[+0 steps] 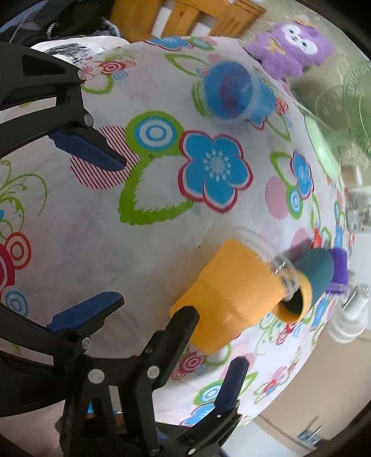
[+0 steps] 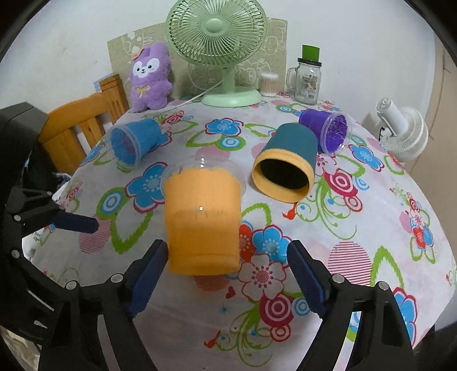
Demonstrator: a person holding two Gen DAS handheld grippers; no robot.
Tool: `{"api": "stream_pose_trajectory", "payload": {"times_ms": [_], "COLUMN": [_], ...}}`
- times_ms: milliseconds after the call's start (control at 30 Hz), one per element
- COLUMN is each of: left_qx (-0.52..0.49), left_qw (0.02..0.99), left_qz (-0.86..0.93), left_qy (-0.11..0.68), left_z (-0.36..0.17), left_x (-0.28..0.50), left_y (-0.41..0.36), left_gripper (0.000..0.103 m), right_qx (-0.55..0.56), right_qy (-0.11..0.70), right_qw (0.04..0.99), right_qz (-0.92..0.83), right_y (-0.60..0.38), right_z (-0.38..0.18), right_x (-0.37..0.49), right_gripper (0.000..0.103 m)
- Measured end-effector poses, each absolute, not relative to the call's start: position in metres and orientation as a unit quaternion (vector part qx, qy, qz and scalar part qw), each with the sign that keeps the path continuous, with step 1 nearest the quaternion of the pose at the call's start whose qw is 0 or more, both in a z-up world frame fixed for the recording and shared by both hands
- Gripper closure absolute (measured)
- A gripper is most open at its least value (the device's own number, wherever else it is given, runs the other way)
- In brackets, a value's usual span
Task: Flip cup upside down
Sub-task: 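Close the right gripper on the orange cup while the left gripper releases it, then rotate the held orange cup with the right gripper so its base faces up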
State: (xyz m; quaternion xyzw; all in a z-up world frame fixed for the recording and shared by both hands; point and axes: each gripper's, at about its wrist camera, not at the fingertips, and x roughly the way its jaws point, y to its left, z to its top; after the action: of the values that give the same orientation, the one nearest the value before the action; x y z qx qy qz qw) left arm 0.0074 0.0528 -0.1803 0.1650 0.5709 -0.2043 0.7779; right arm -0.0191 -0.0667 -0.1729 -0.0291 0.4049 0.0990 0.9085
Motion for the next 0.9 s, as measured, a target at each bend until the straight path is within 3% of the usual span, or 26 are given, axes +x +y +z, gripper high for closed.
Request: {"api": "stream_pose_trajectory", "payload": {"times_ms": [400, 600, 900], "left_qx": [0.215, 0.211, 0.192], "left_qw": [0.762, 0.764, 0.771], "left_qz": [-0.233, -0.227, -0.217], "left_qy": [0.564, 0.566, 0.567], "left_z": [-0.189, -0.189, -0.180], "left_x": [-0.002, -0.001, 0.001], "left_y": [0.047, 0.048, 0.047], "left_gripper": [0.015, 0.015, 0.015], "right_qx": [-0.025, -0.009, 0.001], "right_qy": [0.404, 0.396, 0.396], "right_qw": [0.908, 0.911, 0.911], "right_qz": [0.113, 0.112, 0.116], "right_y": [-0.061, -0.064, -0.070], "right_z": [-0.193, -0.192, -0.177], "right_x": [-0.025, -0.026, -0.027], "right_gripper": [0.033, 0.046, 0.046]}}
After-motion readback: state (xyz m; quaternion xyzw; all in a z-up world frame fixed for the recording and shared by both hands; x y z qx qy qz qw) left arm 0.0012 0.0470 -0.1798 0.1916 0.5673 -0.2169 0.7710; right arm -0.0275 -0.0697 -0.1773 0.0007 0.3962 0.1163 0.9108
